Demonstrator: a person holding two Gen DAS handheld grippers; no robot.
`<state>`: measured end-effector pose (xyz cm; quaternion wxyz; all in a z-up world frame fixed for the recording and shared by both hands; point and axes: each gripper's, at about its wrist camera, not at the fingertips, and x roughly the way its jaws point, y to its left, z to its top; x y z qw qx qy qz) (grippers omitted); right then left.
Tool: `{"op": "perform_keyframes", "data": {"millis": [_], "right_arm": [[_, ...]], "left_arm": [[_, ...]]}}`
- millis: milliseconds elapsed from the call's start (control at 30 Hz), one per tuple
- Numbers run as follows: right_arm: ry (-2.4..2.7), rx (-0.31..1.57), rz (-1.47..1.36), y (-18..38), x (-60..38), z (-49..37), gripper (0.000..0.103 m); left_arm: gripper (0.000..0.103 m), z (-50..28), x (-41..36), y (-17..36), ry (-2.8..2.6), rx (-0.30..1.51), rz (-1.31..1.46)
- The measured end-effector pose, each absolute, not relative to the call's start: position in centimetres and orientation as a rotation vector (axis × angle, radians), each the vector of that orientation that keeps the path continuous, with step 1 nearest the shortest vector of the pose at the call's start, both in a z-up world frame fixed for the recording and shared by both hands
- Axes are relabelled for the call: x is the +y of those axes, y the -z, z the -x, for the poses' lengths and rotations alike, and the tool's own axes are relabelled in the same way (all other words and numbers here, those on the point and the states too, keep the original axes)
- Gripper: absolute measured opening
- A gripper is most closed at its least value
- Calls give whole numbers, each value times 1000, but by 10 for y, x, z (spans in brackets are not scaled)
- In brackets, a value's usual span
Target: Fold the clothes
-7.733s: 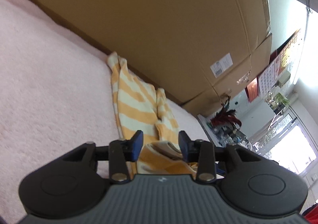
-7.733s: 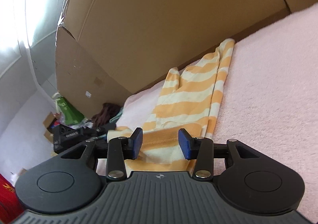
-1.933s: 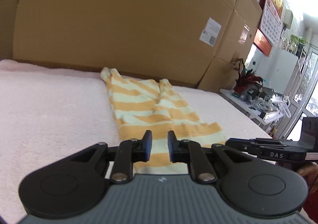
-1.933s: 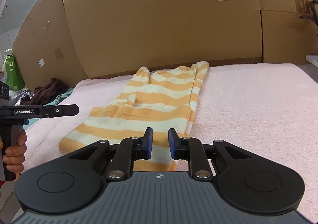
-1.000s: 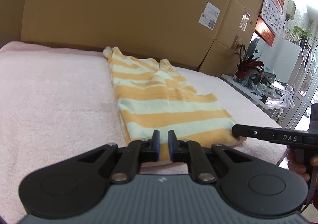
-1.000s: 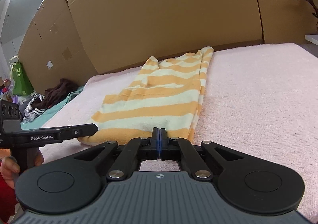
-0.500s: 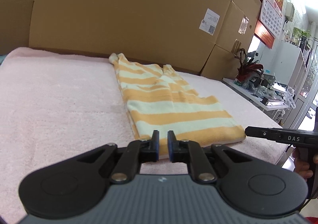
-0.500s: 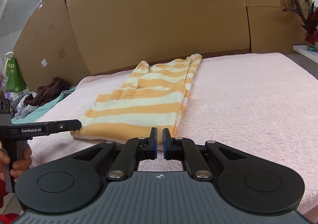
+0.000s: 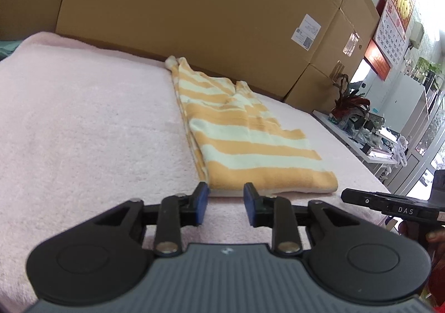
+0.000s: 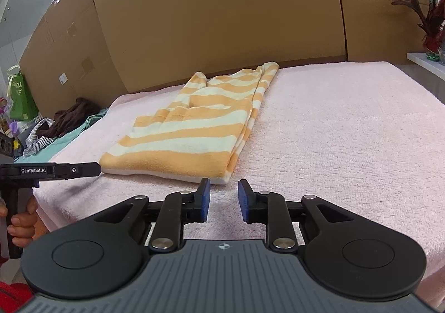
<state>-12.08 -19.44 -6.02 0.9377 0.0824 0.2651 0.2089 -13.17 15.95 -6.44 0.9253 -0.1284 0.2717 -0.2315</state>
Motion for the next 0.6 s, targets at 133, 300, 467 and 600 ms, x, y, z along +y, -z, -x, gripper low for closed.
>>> {"op": "perform_keyframes", "data": {"millis": [133, 300, 467, 600], "right_arm": [[-444, 520, -99, 60, -188, 122, 25], [-459, 484, -21, 62, -179, 115, 33], [-459, 453, 23, 66, -176, 111, 35], [-466, 424, 17, 70, -173, 110, 35]], "left_arm": [[35, 130, 157, 67, 516, 537, 181], [37, 124, 164, 66, 567, 530, 123], [43, 120, 165, 69, 574, 514, 77], [43, 120, 163, 72, 575, 495, 107]]}}
